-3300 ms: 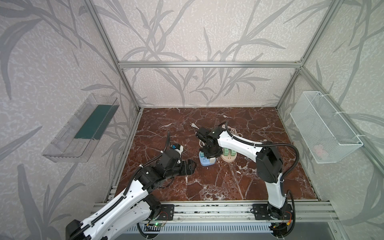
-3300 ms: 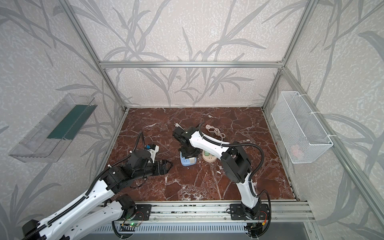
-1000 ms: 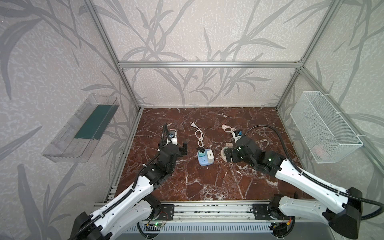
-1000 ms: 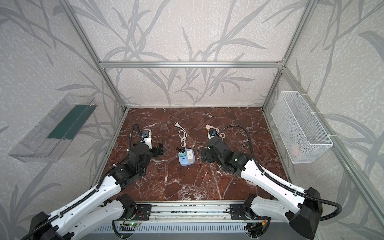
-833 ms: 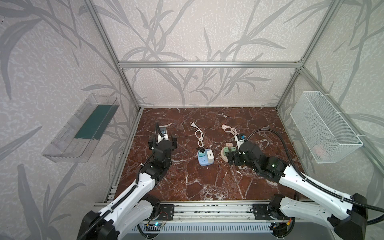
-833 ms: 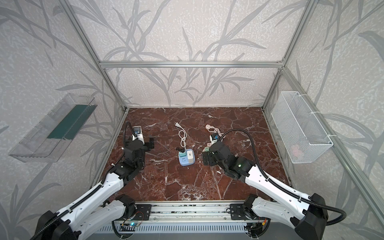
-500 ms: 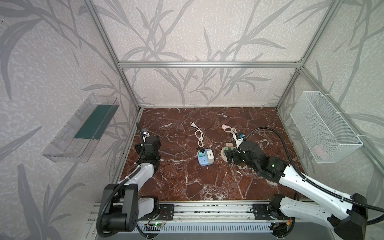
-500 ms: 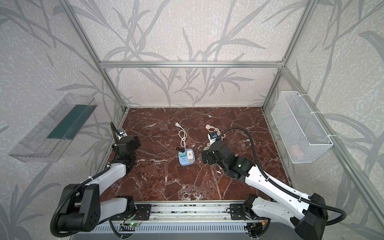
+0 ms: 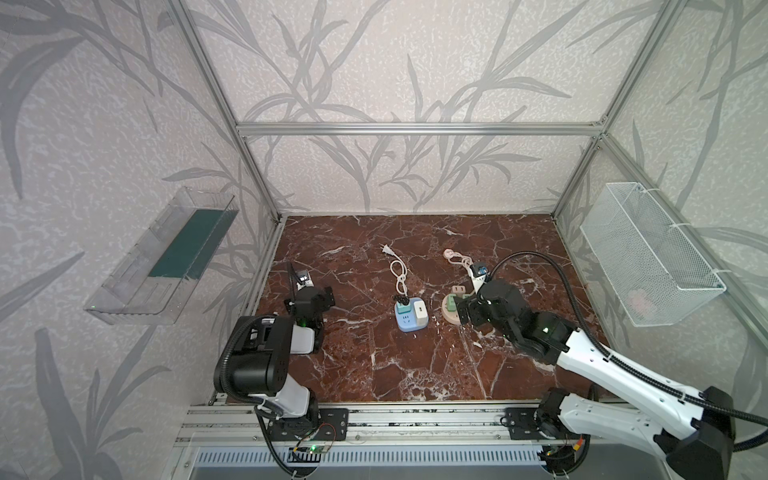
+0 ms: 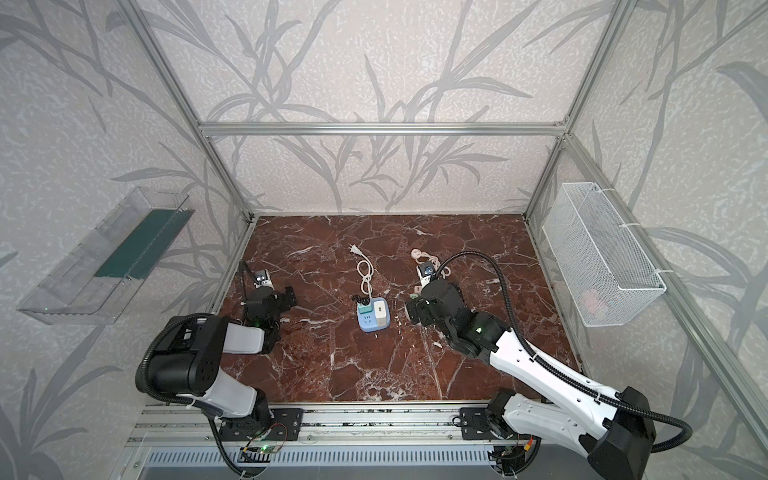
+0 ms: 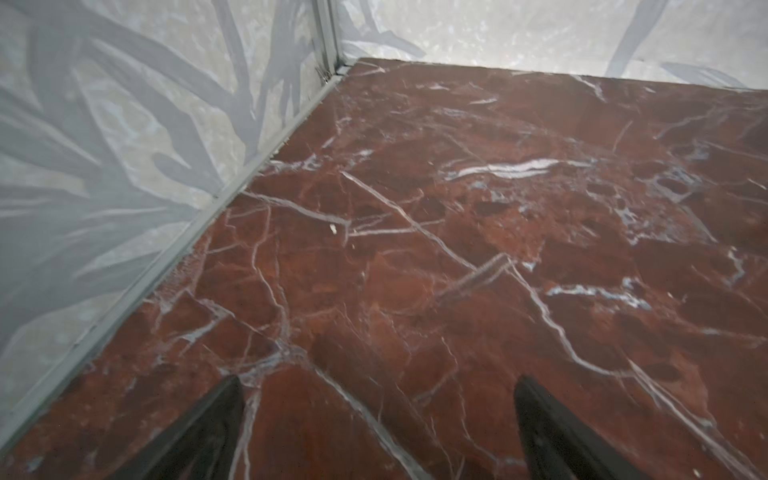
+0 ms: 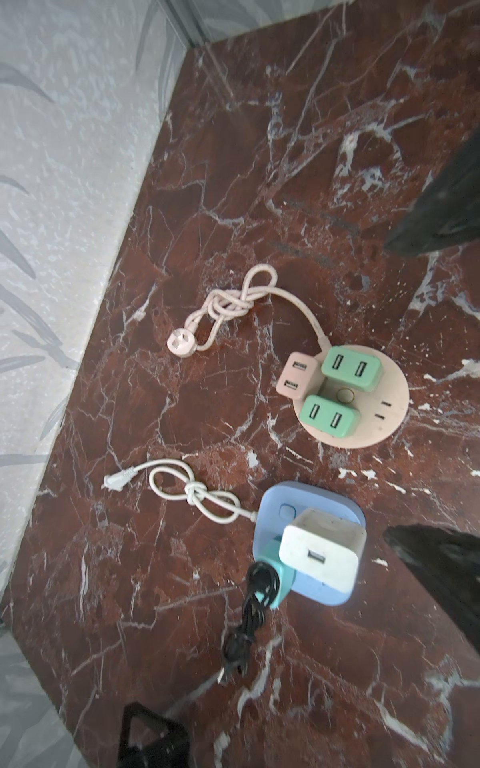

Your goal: Insert the plug

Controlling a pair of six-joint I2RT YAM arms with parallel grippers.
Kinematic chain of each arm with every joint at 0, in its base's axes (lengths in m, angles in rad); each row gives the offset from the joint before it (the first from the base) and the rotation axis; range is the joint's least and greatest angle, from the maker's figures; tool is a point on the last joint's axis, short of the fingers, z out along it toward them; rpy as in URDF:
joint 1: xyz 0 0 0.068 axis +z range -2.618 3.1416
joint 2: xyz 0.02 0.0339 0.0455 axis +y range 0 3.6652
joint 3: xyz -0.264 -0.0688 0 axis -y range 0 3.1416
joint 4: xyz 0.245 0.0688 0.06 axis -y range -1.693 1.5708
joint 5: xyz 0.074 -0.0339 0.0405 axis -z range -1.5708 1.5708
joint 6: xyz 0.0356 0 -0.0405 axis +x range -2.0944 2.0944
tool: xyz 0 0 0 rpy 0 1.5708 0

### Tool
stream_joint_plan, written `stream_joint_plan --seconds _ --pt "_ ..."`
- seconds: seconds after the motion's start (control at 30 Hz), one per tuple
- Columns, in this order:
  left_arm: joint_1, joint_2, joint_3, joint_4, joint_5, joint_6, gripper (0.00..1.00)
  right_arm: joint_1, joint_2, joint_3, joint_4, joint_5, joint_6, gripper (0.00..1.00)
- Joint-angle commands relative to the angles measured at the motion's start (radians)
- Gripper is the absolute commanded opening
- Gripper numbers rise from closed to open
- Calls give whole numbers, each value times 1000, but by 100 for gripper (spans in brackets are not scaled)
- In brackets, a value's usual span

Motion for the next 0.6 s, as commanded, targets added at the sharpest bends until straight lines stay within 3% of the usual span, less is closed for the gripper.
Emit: stream_joint_plan --seconds 0.0,0.13,0.23,0.4,0.53,0.57 --pt "-3 2 32 115 21 34 99 -94 23 33 73 97 -88 99" --pt "-1 -1 41 90 5 22 99 -221 105 -25 305 202 -184 99" --pt "1 -2 43 86 10 21 99 -317 185 -67 434 176 -155 99" --pt "1 2 40 99 11 24 99 -387 316 -137 631 152 -306 99" --pt "2 0 41 96 12 22 99 -480 385 -292 993 34 -357 99" --pt "1 1 40 96 13 22 99 -500 395 -308 1016 16 -354 99"
